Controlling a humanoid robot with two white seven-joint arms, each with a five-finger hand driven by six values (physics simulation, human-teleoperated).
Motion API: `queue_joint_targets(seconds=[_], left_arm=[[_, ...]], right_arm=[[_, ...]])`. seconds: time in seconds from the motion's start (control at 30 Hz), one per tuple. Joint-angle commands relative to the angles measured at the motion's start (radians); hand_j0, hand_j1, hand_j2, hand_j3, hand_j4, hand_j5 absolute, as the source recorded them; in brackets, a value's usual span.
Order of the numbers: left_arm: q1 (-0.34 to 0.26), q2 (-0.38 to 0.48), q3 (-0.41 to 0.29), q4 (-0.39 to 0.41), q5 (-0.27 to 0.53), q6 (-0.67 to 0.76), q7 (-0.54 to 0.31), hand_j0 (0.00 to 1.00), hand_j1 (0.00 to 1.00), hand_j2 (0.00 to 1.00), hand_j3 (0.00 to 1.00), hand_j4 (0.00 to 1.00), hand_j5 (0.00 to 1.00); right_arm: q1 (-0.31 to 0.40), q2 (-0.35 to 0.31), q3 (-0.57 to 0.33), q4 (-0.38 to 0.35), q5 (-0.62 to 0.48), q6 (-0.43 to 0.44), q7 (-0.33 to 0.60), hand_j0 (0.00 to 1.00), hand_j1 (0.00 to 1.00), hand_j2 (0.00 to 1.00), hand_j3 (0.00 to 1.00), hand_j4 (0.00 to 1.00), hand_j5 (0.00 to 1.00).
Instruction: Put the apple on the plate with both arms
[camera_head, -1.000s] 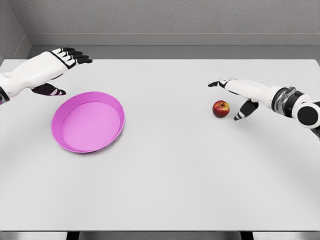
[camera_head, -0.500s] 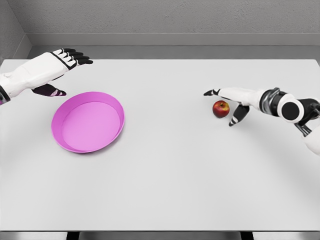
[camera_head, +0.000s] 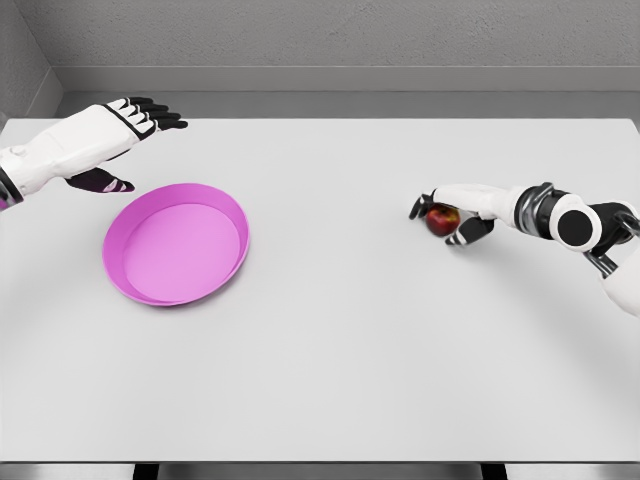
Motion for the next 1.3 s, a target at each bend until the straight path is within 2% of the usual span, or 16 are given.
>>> queue_joint_targets(seconds=[0.0, 0.03, 0.13, 0.17, 0.67, 0.83, 1.27], left_arm=[[0.0, 0.001, 0.002, 0.002, 0.007, 0.001, 0.001, 1.0, 1.0, 1.0, 1.0, 1.0, 1.0], [0.0, 0.001, 0.003, 0.0, 0.007, 0.001, 0.001, 1.0, 1.0, 1.0, 1.0, 1.0, 1.0], [0.002, 0.001, 0.003, -0.001, 0.007, 0.001, 0.001, 1.0, 1.0, 1.0, 1.0, 1.0, 1.0], [0.002, 0.001, 0.002, 0.0, 0.006, 0.001, 0.001, 1.0, 1.0, 1.0, 1.0, 1.0, 1.0], [0.003, 0.013, 0.003, -0.003, 0.007, 0.001, 0.001, 1.0, 1.0, 1.0, 1.0, 1.0, 1.0], [0.003, 0.012, 0.003, -0.001, 0.007, 0.001, 0.001, 1.0, 1.0, 1.0, 1.0, 1.0, 1.0], [0.005, 0.012, 0.006, -0.006, 0.009, 0.001, 0.001, 1.0, 1.0, 1.0, 1.0, 1.0, 1.0]], right_arm=[[0.0, -0.001, 0.0, 0.0, -0.001, -0.003, 0.005, 0.49, 0.49, 0.49, 0.49, 0.49, 0.49], [0.0, -0.001, 0.0, -0.001, 0.001, -0.003, 0.01, 0.44, 0.44, 0.44, 0.44, 0.44, 0.44], [0.0, -0.001, 0.0, 0.0, -0.001, -0.003, 0.01, 0.42, 0.42, 0.42, 0.42, 0.42, 0.42], [0.0, -0.003, 0.0, 0.0, -0.001, -0.004, 0.01, 0.38, 0.38, 0.38, 0.38, 0.38, 0.38], [-0.003, -0.012, -0.012, -0.029, 0.007, -0.011, 0.01, 0.36, 0.36, 0.36, 0.36, 0.36, 0.36], [-0.011, -0.012, -0.014, -0.064, 0.01, -0.009, 0.01, 0.35, 0.35, 0.35, 0.35, 0.35, 0.35], [0.0, -0.014, -0.04, -0.256, 0.009, -0.014, 0.019, 0.33, 0.33, 0.33, 0.33, 0.33, 0.33]])
